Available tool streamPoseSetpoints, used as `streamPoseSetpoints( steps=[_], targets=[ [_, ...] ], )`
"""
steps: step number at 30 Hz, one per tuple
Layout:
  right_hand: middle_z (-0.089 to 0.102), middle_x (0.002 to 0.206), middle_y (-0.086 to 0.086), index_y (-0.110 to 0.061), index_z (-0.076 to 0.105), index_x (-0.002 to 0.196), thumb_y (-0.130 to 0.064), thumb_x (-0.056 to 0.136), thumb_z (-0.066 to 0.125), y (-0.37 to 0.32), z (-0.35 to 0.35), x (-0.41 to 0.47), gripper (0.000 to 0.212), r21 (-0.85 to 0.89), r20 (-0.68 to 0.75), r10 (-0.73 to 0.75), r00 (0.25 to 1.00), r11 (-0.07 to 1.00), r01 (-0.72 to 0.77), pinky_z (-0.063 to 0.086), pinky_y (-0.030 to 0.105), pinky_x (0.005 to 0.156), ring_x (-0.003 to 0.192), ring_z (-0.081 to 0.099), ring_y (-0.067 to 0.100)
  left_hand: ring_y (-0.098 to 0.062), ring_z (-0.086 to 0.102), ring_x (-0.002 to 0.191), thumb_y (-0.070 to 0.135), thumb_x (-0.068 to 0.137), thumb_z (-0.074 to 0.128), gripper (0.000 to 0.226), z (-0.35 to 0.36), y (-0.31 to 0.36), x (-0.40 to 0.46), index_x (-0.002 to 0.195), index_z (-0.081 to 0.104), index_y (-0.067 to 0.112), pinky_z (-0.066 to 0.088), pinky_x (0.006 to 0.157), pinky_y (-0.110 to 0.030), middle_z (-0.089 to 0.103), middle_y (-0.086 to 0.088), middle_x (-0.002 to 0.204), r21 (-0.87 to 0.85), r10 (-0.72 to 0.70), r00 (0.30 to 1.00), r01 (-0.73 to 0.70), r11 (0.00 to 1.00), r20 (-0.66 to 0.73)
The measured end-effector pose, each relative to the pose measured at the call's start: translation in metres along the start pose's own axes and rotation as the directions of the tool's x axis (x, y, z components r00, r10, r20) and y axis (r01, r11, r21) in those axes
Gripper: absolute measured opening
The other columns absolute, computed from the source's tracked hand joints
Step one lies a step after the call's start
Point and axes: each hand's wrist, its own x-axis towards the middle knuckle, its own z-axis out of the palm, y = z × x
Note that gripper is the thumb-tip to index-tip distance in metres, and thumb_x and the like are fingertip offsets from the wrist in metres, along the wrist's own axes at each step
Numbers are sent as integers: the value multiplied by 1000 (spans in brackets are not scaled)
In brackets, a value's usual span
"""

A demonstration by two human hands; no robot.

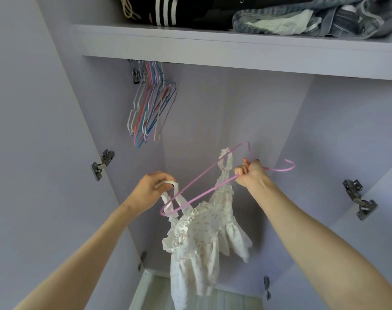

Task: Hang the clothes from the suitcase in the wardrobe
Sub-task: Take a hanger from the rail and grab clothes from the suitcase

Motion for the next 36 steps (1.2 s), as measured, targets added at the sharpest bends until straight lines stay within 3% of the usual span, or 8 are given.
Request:
streamPoseSetpoints(
  steps=[7, 11, 13, 17, 22, 25, 29, 36],
  targets=[
    [18, 27, -5, -10, 39, 64, -37, 101, 36, 6, 15, -9, 46, -41, 107, 28, 994, 999, -24, 11, 15, 25, 19, 13, 8, 1, 60, 62, -3, 86, 57, 32, 7, -3, 6, 73, 65, 25, 48, 70, -17, 66, 21, 63, -46, -107, 990, 111, 993, 96],
    [17, 27, -5, -12, 32, 62, -23, 101, 41, -3, 32, -10, 42, 14, 180, -8, 984, 1000, 5, 11, 15, 24, 19, 13, 7, -4, 65, 81, -4, 87, 53, 28, 10, 12, 12, 90, 70, 18, 51, 82, -20, 71, 10, 85, -191, -118, 956, 174, 966, 270],
    [17, 27, -5, -12, 33, 63, -19, 101, 41, -4, 37, -8, 39, -10, 196, -22, 980, 1000, 25, 11, 16, 24, 19, 13, 7, -16, 65, 97, 18, 91, 55, 20, 11, 23, 13, 102, 70, 13, 50, 91, -27, 69, -2, 103, -198, -152, 895, 253, 947, 419],
    [20, 29, -6, -14, 32, 63, -14, 100, 40, 4, 32, 2, 38, -58, 197, -17, 980, 998, 29, 12, 15, 26, 20, 14, 6, -8, 56, 113, 41, 96, 41, 35, 15, 29, 13, 98, 71, 23, 37, 103, -28, 65, 14, 114, -117, -98, 817, 198, 973, 568],
    [47, 38, -2, -13, 43, 68, -18, 96, 50, 4, 32, 1, 29, -287, 193, 4, 981, 956, 53, 32, 20, 51, 47, 48, 8, -12, 55, 83, 17, 98, 43, 15, 23, 27, 16, 94, 58, 16, 45, 79, -16, 57, 2, 87, -151, -101, 889, 186, 971, 447],
    [61, 72, 0, -14, 55, 78, -26, 95, 51, 10, 29, -3, 21, -693, 169, -58, 984, 702, 161, 28, 24, 55, 68, 55, 9, -18, 51, 85, 20, 100, 38, 21, 31, 33, 23, 90, 55, 15, 41, 71, -12, 55, -3, 86, -138, -77, 946, 126, 982, 315],
    [59, 74, 0, -14, 59, 75, -19, 92, 53, 21, 32, -18, 19, -839, 230, -141, 963, 473, 269, 23, 25, 51, 62, 53, 8, -16, 44, 80, 16, 102, 29, 23, 49, 45, 30, 92, 51, 14, 35, 65, -5, 48, 4, 80, -126, -15, 980, 40, 991, 198],
    [47, 64, 1, -9, 58, 70, -10, 97, 47, 3, 30, -22, 29, -726, 231, -270, 935, 591, 350, 25, 17, 47, 52, 34, 8, -2, 45, 60, 26, 101, 30, 34, 57, 64, 32, 81, 51, 10, 38, 62, -5, 51, 3, 71, -101, 47, 947, -15, 995, 317]
  ],
)
